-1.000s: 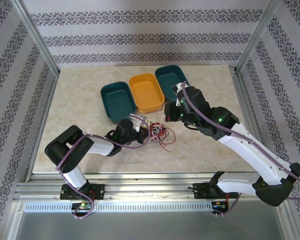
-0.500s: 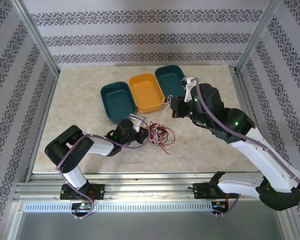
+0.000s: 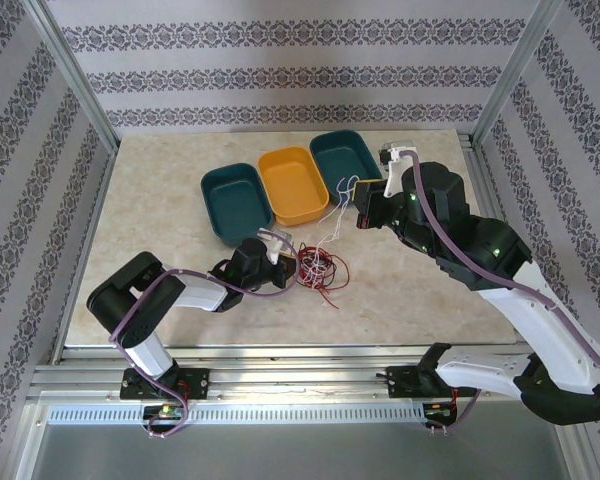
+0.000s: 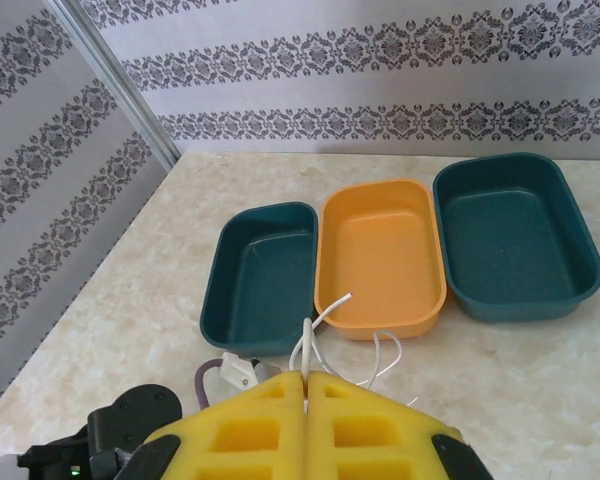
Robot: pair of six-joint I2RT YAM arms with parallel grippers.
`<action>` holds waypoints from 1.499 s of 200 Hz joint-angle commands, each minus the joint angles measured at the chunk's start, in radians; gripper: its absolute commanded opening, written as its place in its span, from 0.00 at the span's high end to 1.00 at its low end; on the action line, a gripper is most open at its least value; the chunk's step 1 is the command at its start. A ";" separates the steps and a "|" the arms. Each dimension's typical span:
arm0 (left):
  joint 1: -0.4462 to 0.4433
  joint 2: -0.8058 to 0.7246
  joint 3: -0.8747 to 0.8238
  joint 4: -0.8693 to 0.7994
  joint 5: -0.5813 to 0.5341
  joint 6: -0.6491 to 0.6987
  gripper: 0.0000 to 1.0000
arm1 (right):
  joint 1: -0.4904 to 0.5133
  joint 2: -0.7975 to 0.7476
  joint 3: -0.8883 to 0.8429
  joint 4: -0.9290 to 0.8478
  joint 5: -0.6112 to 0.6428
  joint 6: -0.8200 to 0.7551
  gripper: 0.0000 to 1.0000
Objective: Untangle the cables
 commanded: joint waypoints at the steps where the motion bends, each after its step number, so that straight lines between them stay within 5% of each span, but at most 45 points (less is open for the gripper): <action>1: -0.009 -0.058 0.029 -0.066 0.014 -0.009 0.77 | -0.009 -0.001 0.019 -0.012 0.028 -0.008 1.00; 55: -0.006 -0.275 0.074 -0.224 -0.022 0.051 0.34 | -0.008 0.006 -0.018 -0.004 0.025 0.017 1.00; 95: -0.003 -0.439 0.128 -0.335 -0.050 0.156 0.25 | -0.007 0.018 -0.026 0.005 0.020 0.025 1.00; 134: -0.003 -0.445 0.242 -0.331 0.219 0.208 0.25 | -0.005 0.011 -0.049 0.046 0.019 0.033 1.00; 173: -0.005 -0.385 0.271 -0.153 0.436 0.161 0.32 | -0.006 0.016 -0.052 0.051 0.019 0.035 1.00; 219: -0.008 -0.278 0.316 -0.037 0.530 0.078 0.45 | -0.006 0.030 -0.038 0.053 0.012 0.032 1.00; 284: -0.011 -0.212 0.351 -0.025 0.550 0.055 0.45 | -0.006 0.055 -0.025 0.061 -0.008 0.037 1.00; 300: -0.011 -0.192 0.359 -0.043 0.515 0.057 0.60 | -0.006 0.056 -0.025 0.063 -0.009 0.038 1.00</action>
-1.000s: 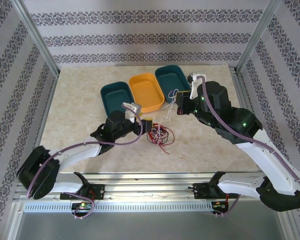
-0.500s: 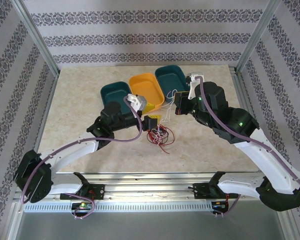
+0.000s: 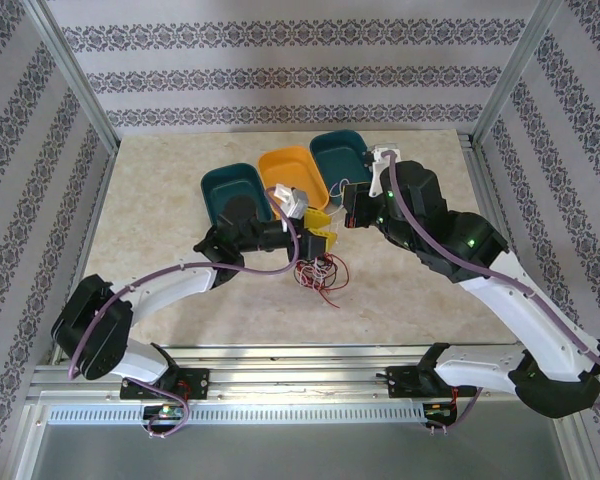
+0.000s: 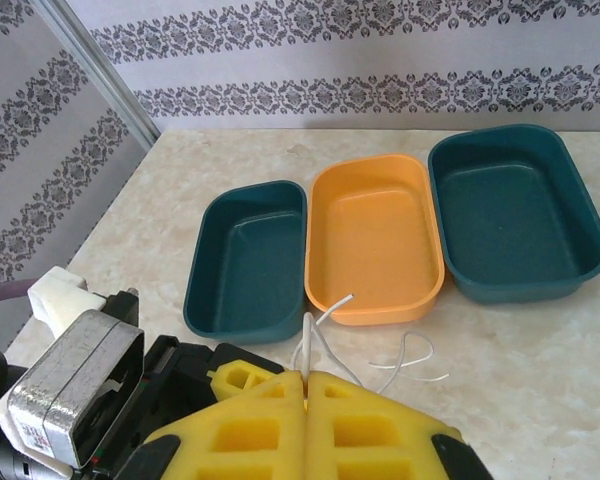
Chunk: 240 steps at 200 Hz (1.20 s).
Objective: Untangle the cables
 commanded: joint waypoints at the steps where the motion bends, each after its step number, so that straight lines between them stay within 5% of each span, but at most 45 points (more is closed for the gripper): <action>1: -0.011 0.031 0.036 0.022 -0.016 -0.009 0.62 | -0.006 0.005 0.019 0.028 -0.012 0.016 1.00; 28: -0.011 0.044 0.039 -0.005 -0.070 -0.008 0.89 | -0.008 0.002 0.019 0.023 -0.001 0.015 1.00; 48: -0.009 0.024 0.012 -0.020 -0.119 0.005 1.00 | -0.010 -0.011 0.009 0.013 0.027 0.015 1.00; 116: 0.006 -0.067 -0.136 -0.060 -0.276 0.021 1.00 | -0.078 -0.084 -0.080 -0.031 0.140 0.096 1.00; 240: 0.030 -0.115 -0.269 -0.082 -0.392 -0.004 1.00 | -0.216 -0.122 -0.164 -0.061 0.132 0.125 1.00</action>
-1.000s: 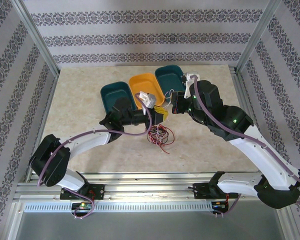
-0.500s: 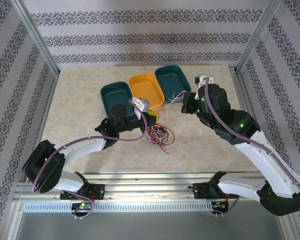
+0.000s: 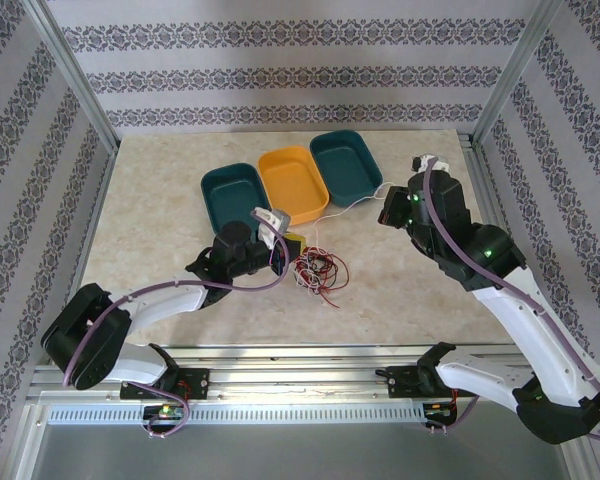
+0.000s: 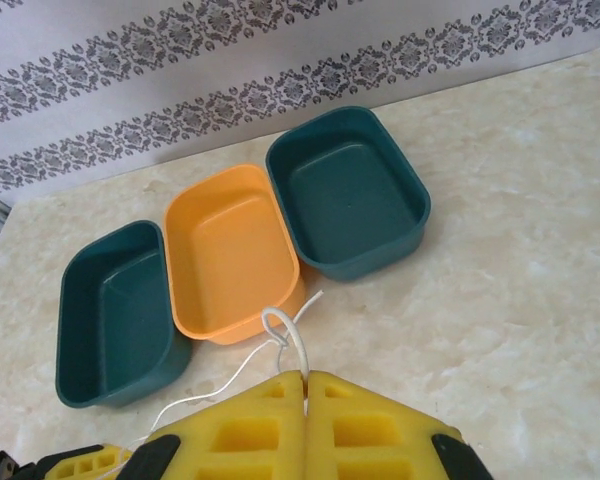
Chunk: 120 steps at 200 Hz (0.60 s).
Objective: Untangle the cables
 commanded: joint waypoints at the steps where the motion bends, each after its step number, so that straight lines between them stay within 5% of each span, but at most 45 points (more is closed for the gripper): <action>1: 0.016 -0.036 -0.017 -0.022 -0.025 -0.009 1.00 | -0.020 0.001 -0.012 -0.018 0.023 -0.004 1.00; 120: 0.017 -0.052 -0.057 -0.021 -0.035 -0.018 1.00 | -0.271 0.045 0.102 -0.139 0.149 -0.123 1.00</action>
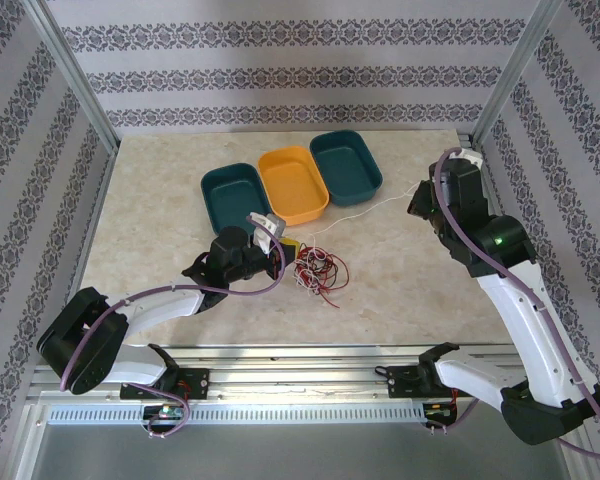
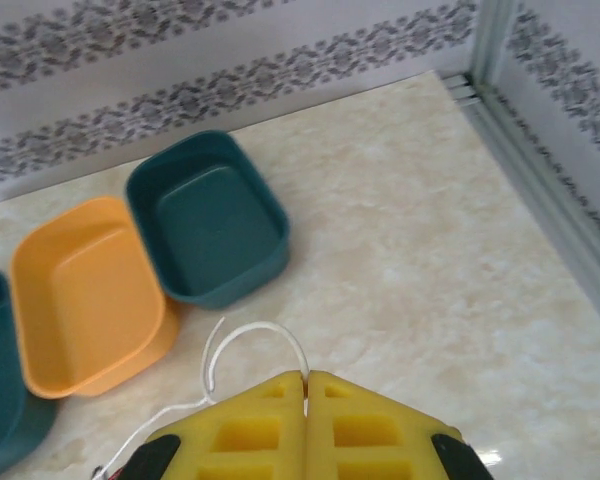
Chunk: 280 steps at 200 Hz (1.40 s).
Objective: Untangle the cables
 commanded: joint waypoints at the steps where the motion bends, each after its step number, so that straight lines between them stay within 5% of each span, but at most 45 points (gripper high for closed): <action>1: 0.011 -0.028 -0.010 -0.007 -0.010 -0.013 1.00 | -0.050 0.015 0.048 -0.028 0.055 -0.041 1.00; 51: 0.011 -0.057 -0.036 -0.014 -0.027 -0.013 1.00 | -0.136 0.123 0.203 -0.109 0.150 -0.074 1.00; 95: 0.011 -0.060 -0.041 0.009 -0.031 -0.008 1.00 | -0.135 0.164 0.217 0.047 -0.084 -0.113 1.00; 159: 0.011 -0.062 -0.037 0.035 -0.028 -0.010 1.00 | -0.116 0.341 0.347 0.201 -0.209 -0.158 1.00; 280: 0.011 -0.036 -0.025 0.050 0.031 -0.010 1.00 | -0.034 0.915 0.911 0.212 -0.172 -0.357 1.00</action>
